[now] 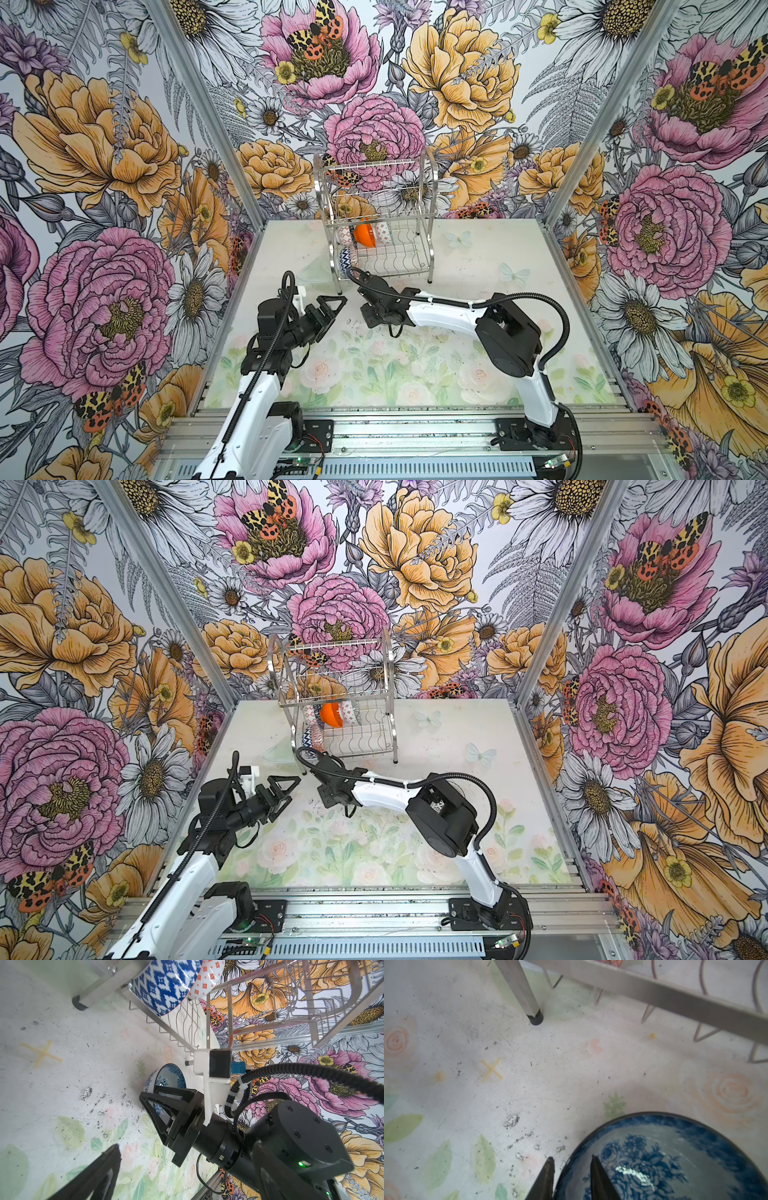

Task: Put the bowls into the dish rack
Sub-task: 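Lift the blue-floral bowl on edge with the right gripper near the rack front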

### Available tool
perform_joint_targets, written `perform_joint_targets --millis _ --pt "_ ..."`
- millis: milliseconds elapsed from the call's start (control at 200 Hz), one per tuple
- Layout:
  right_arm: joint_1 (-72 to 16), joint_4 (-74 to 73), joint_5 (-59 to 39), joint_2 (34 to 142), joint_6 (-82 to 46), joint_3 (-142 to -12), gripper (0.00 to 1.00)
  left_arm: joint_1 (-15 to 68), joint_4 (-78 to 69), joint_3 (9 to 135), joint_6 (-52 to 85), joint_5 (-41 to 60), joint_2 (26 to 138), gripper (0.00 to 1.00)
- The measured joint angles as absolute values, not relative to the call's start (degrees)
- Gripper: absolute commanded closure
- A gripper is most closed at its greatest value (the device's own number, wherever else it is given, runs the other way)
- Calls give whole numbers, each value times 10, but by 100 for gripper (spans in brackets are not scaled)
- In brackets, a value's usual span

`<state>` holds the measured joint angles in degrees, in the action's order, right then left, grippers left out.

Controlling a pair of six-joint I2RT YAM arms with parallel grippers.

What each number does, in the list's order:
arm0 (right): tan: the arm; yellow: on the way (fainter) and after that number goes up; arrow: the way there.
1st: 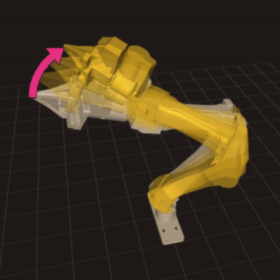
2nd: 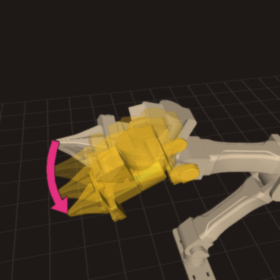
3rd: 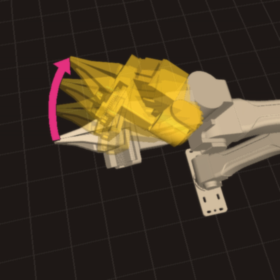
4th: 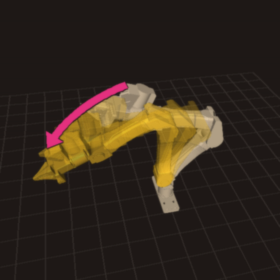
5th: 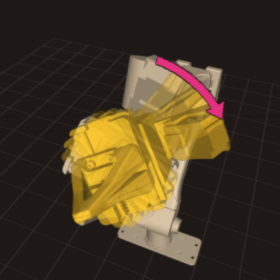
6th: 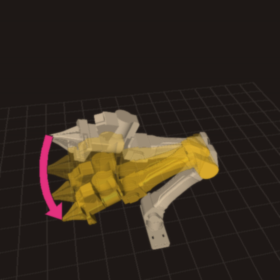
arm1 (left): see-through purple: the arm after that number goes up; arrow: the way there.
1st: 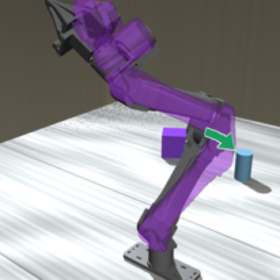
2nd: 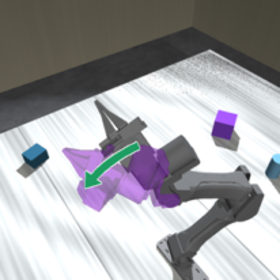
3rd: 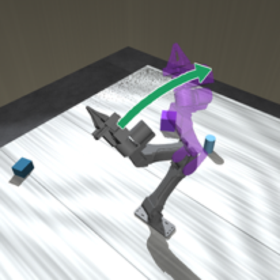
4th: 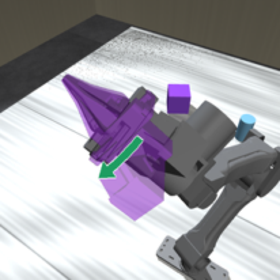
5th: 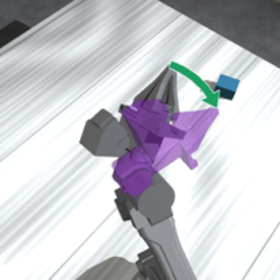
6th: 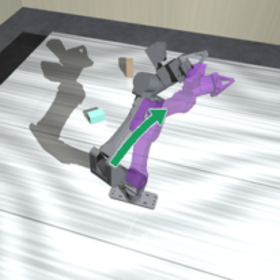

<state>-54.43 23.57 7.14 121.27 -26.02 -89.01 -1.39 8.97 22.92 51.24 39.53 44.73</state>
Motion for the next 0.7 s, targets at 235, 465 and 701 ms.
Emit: perform_joint_targets --millis 235,465,701 --pt "-544 236 74 1211 -252 -903 94 -14 90 229 512 395 451 1" --pt "-542 234 62 1208 -249 -906 100 -14 90 229 511 395 455 1" --pt "-535 234 21 1183 -254 -900 100 -14 89 229 511 395 455 1"
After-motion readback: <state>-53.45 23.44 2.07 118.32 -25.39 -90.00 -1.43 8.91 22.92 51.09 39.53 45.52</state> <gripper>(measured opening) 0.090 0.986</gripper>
